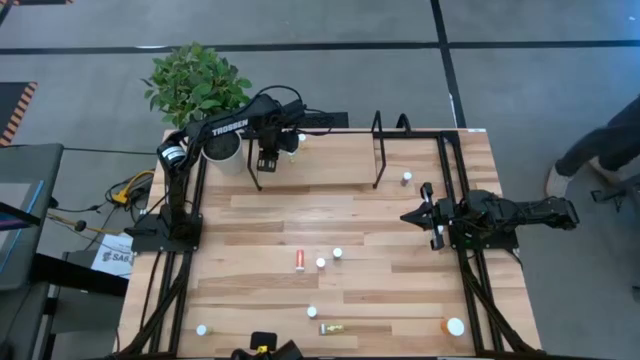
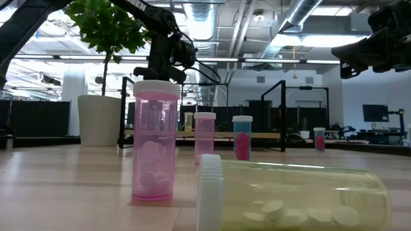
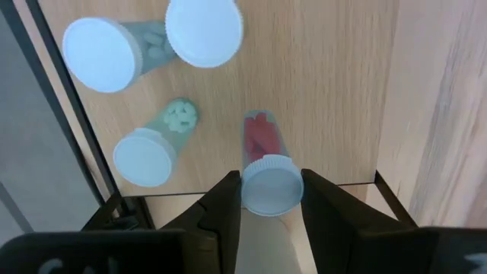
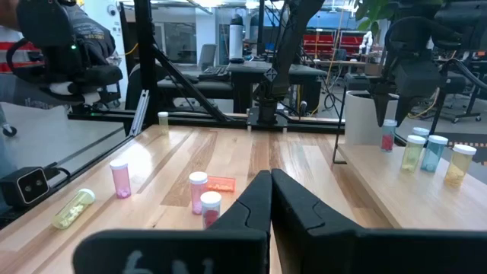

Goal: Pick and place medicine bottles onto shelf by color
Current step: Put the blue pill bottle on the shelf, then put the yellow pill bottle on the shelf

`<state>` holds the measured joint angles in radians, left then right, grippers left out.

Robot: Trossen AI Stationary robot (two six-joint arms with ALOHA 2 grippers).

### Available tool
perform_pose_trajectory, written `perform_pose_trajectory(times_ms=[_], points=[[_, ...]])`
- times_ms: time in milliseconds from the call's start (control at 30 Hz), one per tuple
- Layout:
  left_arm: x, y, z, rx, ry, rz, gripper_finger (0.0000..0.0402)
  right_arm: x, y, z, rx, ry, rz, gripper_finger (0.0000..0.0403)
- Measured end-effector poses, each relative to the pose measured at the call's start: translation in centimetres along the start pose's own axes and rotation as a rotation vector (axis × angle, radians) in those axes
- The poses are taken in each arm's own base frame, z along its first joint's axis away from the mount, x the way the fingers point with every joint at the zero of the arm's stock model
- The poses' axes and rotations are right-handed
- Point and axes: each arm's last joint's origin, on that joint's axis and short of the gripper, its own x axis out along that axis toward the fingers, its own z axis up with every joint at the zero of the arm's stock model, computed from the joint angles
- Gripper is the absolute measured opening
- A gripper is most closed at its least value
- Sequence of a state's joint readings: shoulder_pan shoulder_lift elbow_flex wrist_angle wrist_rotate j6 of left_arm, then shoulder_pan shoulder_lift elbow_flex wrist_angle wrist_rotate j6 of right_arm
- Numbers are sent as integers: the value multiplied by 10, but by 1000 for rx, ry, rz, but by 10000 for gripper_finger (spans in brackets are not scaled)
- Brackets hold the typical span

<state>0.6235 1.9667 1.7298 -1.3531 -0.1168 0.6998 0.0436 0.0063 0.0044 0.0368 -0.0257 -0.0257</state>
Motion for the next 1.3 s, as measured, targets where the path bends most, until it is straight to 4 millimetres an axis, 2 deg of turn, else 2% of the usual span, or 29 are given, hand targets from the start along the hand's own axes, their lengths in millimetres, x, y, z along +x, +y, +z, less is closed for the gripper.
perform_pose_trajectory(times_ms=[200, 800, 1100, 1300], points=[[9, -2, 3, 10, 27, -66, 101, 0, 0, 0, 0, 0, 0, 26], [11, 8, 0, -14, 27, -3, 103, 0, 0, 0, 0, -1, 0, 26], [11, 8, 1, -74, 13, -11, 169, 0, 0, 0, 0, -1, 0, 26], [-5, 12, 3, -81, -21, 12, 187, 0, 0, 0, 0, -1, 0, 26]])
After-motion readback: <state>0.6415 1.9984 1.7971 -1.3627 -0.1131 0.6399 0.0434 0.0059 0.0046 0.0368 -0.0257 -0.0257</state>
